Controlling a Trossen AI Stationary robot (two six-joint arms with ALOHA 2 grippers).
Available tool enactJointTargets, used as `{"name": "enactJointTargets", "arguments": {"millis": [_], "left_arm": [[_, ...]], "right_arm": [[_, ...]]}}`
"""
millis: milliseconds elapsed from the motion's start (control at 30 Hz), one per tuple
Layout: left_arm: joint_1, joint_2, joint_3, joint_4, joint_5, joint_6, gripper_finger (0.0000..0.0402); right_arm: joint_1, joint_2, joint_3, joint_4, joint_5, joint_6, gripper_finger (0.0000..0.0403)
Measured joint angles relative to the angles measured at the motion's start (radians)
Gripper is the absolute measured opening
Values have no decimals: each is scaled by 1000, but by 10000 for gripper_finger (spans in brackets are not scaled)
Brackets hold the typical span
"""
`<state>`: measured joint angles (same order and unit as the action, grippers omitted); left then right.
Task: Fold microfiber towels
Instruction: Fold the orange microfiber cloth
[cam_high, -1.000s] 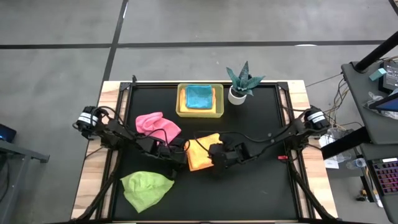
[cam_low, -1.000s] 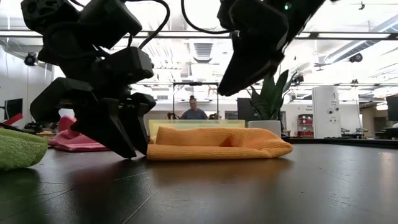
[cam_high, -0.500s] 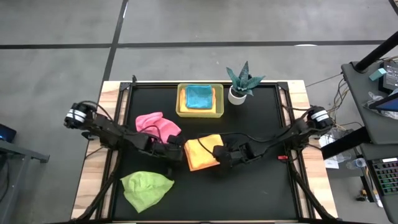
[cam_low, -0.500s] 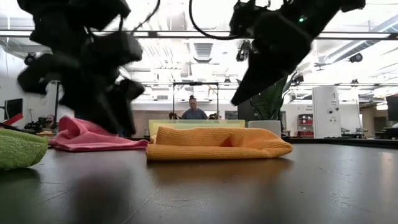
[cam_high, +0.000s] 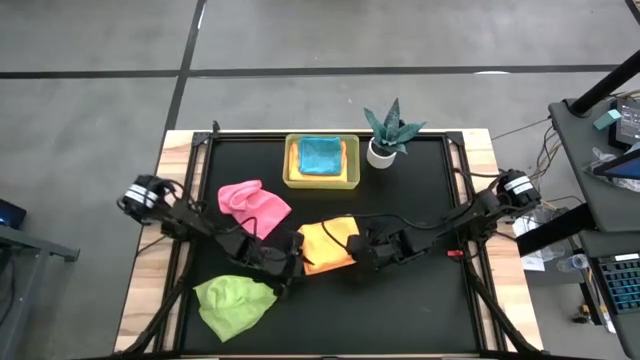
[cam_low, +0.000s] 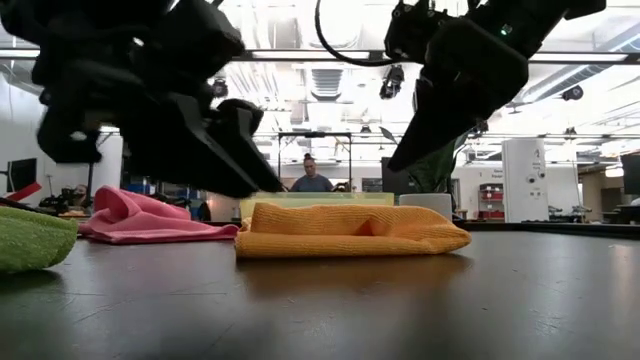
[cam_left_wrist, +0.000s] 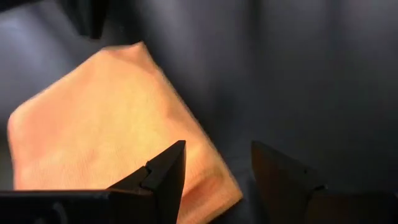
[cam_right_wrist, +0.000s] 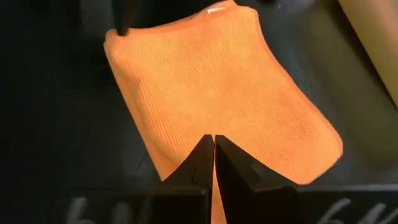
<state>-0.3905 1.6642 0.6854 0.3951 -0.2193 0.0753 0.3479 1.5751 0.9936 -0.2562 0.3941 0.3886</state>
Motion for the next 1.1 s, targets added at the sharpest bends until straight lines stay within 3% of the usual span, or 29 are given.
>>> {"name": "enactJointTargets", "arguments": {"millis": [267,367,700,900,1100], "left_arm": [[-6,58,6,31,-130,-50,167],[-9,65,8,33,-132,-69,155],[-27,59,7,5,-125,-58,9],[-29,1,7,-10,-127,-10,3],[-31,-83,7,-143,-129,-30,1]], "right_arm": [[41,2,-1,8,0,12,9],[57,2,-1,15,1,13,9],[64,2,-1,23,28,13,9],[67,3,-1,22,26,12,9],[86,3,-42,20,-4,4,12]]}}
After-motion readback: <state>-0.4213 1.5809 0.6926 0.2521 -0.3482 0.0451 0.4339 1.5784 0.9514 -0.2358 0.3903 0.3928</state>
